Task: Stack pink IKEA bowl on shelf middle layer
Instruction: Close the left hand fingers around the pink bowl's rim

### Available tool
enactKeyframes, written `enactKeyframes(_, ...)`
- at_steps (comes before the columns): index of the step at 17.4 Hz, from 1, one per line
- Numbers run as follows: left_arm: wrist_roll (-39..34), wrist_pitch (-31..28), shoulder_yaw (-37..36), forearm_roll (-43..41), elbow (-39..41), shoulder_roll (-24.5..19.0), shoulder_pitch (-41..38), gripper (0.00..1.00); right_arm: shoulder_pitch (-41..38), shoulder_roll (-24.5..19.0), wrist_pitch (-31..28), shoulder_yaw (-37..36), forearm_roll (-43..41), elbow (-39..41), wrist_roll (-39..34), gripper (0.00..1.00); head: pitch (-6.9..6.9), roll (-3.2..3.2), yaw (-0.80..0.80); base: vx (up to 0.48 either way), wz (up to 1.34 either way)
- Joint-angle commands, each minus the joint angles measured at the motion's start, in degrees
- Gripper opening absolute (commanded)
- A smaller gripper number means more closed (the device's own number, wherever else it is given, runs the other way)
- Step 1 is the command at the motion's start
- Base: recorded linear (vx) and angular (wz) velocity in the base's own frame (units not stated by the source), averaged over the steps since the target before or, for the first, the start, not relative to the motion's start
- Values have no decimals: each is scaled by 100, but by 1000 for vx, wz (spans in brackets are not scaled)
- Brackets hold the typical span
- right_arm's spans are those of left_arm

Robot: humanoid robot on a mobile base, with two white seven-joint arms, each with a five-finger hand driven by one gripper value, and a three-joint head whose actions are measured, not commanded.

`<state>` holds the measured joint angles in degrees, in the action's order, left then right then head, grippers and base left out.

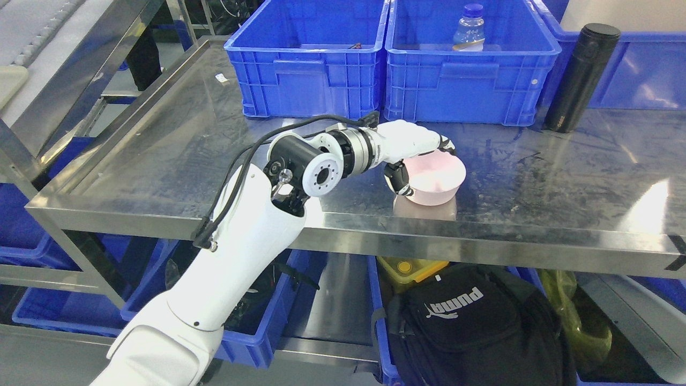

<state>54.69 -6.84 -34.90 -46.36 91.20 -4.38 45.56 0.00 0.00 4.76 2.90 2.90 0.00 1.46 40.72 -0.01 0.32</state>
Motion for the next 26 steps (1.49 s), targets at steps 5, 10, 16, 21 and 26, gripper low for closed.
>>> enactKeyframes(5, 7, -2, -316, -286, -559, 262, 14, 78, -123, 100, -2, 0, 0, 100, 4, 100, 0, 0, 0, 0, 0)
enactKeyframes(10, -2, 7, -325, -346, -1121, 338, 102, 77, -123, 100, -2, 0, 0, 100, 4, 100, 0, 0, 0, 0, 0)
enactKeyframes(16, -45, 217, -342, -541, -1605, 338, 94, 77, -123, 100, -2, 0, 0, 100, 4, 100, 0, 0, 0, 0, 0)
enactKeyframes(21, -116, 508, -386, -313, -1737, 338, 94, 76, -123, 100, -2, 0, 0, 100, 4, 100, 0, 0, 0, 0, 0)
enactKeyframes(26, -125, 701, -369, -259, -1825, 338, 94, 59, -123, 100, -2, 0, 0, 100, 4, 100, 0, 0, 0, 0, 0)
